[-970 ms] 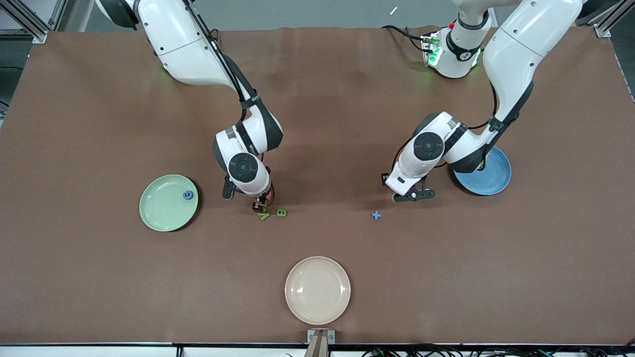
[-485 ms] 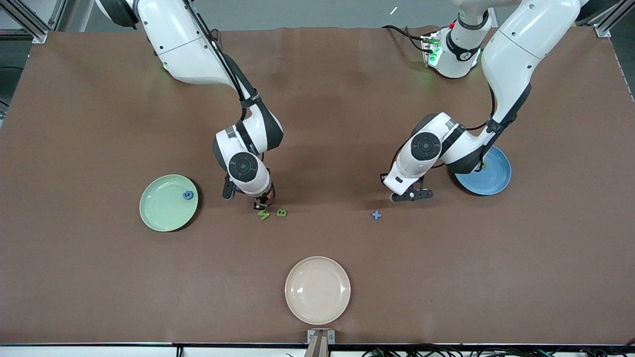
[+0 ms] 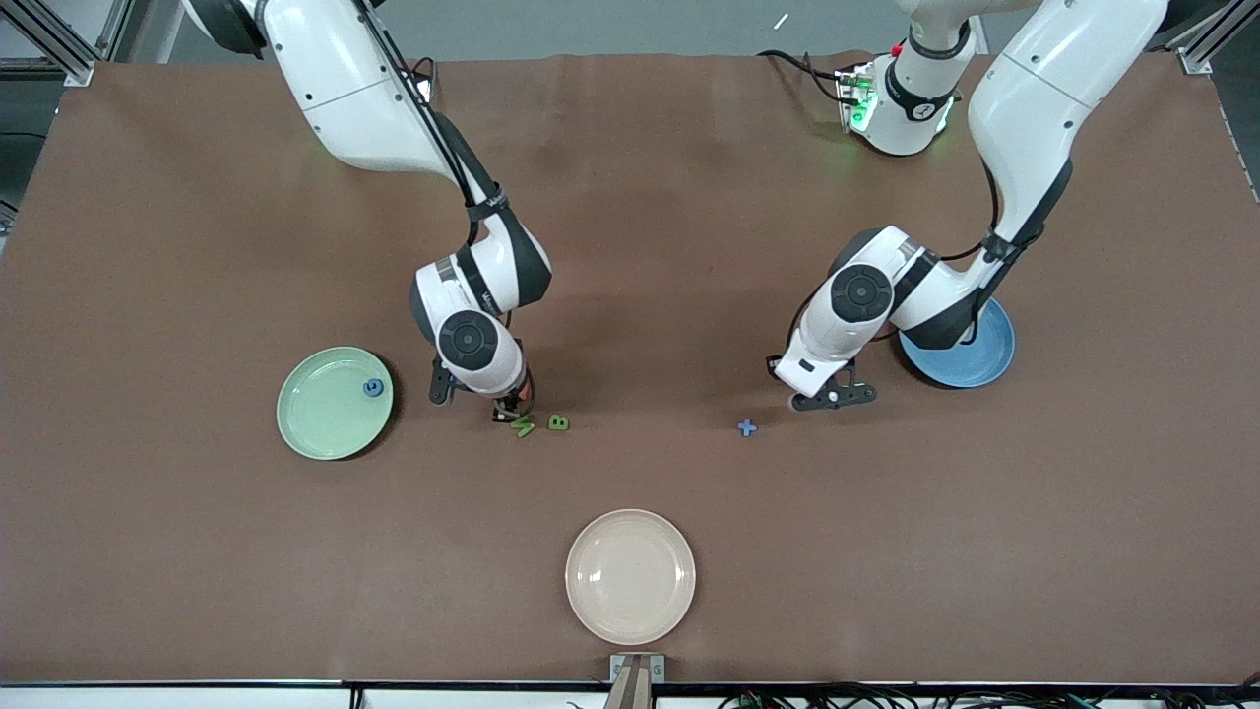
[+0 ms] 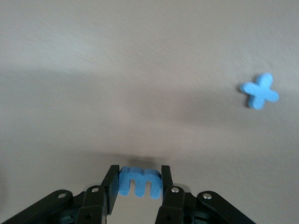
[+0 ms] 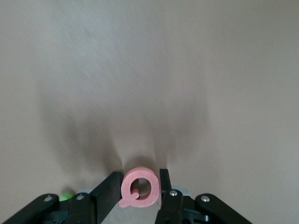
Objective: Sort upper and lower case letters into plates
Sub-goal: 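Place the Q on the green plate while the left gripper places the m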
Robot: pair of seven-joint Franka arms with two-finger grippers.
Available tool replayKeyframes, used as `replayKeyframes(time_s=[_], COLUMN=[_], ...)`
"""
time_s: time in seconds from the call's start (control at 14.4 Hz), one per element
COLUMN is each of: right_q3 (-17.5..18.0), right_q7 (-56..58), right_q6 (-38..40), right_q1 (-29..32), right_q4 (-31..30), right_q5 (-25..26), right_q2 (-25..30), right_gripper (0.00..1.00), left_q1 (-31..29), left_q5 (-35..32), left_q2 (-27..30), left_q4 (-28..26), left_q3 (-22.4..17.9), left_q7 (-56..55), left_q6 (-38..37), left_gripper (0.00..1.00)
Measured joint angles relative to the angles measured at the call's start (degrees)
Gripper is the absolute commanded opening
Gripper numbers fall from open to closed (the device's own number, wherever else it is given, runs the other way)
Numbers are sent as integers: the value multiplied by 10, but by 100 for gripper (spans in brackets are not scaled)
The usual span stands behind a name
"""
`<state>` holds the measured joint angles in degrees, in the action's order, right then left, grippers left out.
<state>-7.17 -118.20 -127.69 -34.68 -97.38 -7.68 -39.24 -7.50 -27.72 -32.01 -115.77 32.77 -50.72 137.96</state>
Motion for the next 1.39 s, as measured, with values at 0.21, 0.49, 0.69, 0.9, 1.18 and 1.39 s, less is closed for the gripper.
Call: replayKeyframes(time_s=[0.21,0.49,0.69,0.9,1.18,1.39], right_q3=[-3,-5,-7,-7,-7,-6], right_q7=[101,251,342,409,480,485], right_q6=[57,94,78,-12,-112,-141], right_q1=[46,117,163,203,243,247], right_q4=[3,-35,-95,-175,-257,-272], right_q5=[0,1,26,48,49,52], right_q2=[44,109,135,148,155,155], right_gripper=[0,0,0,0,0,2], left_q1=[-36,-212,-363,-441,-488,-508], left_q5=[0,0,-4,-39,-87,-88], left_q2=[46,85,90,90,86,85], left_q4=[-5,-57,-102,-131,-156,-170], left_q3=[8,107,173,184,185,185], left_q7=[30,161,291,398,549,636], left_q6=[-37,-54,-53,-40,-32,-32], left_gripper=[15,15,15,16,15,15])
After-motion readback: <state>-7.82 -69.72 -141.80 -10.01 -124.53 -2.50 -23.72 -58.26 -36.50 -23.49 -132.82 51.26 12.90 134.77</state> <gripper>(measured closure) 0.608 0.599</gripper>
